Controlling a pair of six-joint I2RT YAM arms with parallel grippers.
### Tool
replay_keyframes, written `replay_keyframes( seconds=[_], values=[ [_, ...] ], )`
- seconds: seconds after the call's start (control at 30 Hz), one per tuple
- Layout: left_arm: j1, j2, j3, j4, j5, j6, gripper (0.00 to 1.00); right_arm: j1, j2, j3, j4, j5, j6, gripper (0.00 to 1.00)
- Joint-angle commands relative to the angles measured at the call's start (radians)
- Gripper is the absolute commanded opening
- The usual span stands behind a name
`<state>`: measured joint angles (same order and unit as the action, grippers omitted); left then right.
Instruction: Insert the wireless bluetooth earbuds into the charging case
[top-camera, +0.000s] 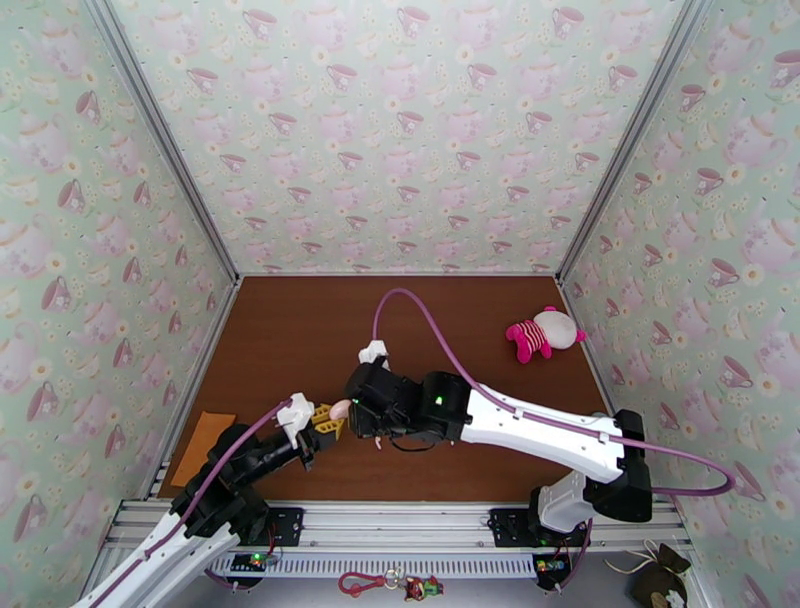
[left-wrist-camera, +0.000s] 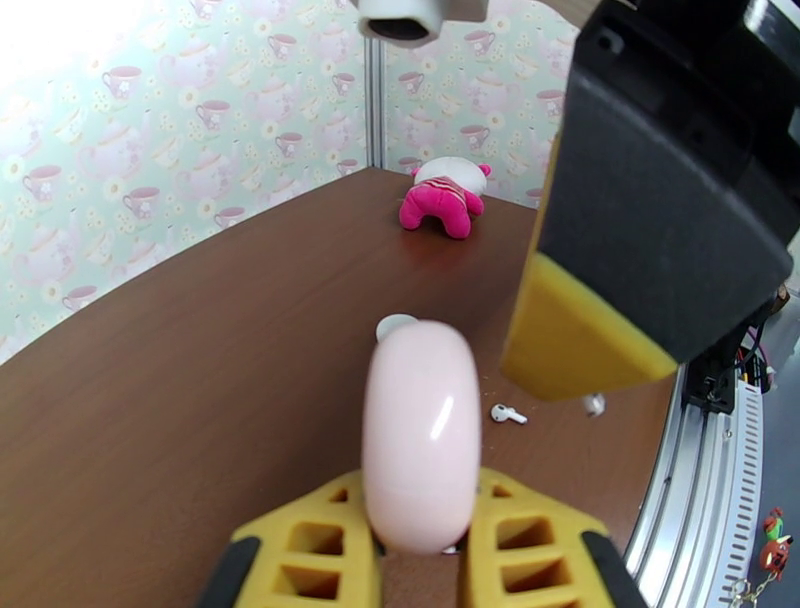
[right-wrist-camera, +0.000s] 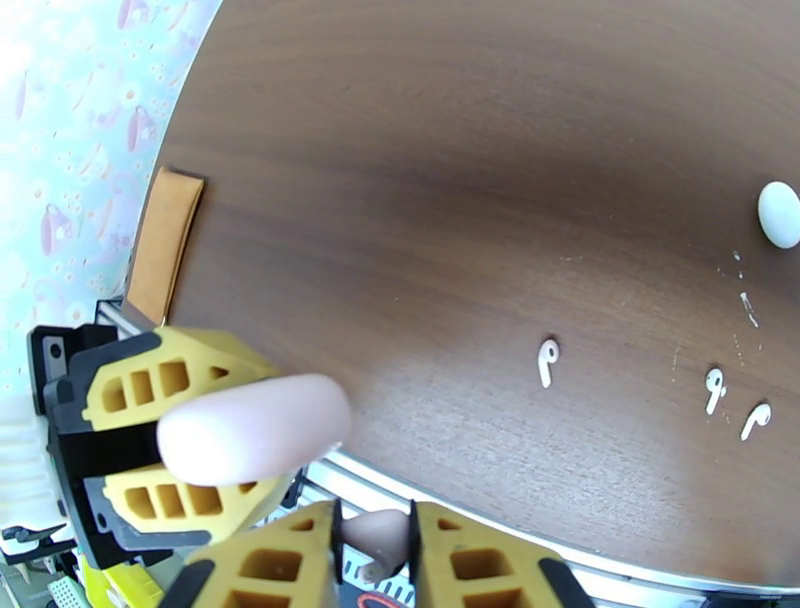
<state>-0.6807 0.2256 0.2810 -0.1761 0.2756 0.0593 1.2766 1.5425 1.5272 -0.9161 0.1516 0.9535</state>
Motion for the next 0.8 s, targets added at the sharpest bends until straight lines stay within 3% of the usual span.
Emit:
replay_keyframes(
  seconds=[0.0,0.77],
  values=[
    [-0.004,0.004,-0.009,0.010,-0.012,0.004,0.00,0.009,-0.005,0.027,0.020,-0.015,-0.013,0.25],
    [-0.021,0.003,-0.013,0.012,0.048,0.025,0.00,0.010,0.037,0.085,0.022,-0.011,-0.046,0.24]
  ],
)
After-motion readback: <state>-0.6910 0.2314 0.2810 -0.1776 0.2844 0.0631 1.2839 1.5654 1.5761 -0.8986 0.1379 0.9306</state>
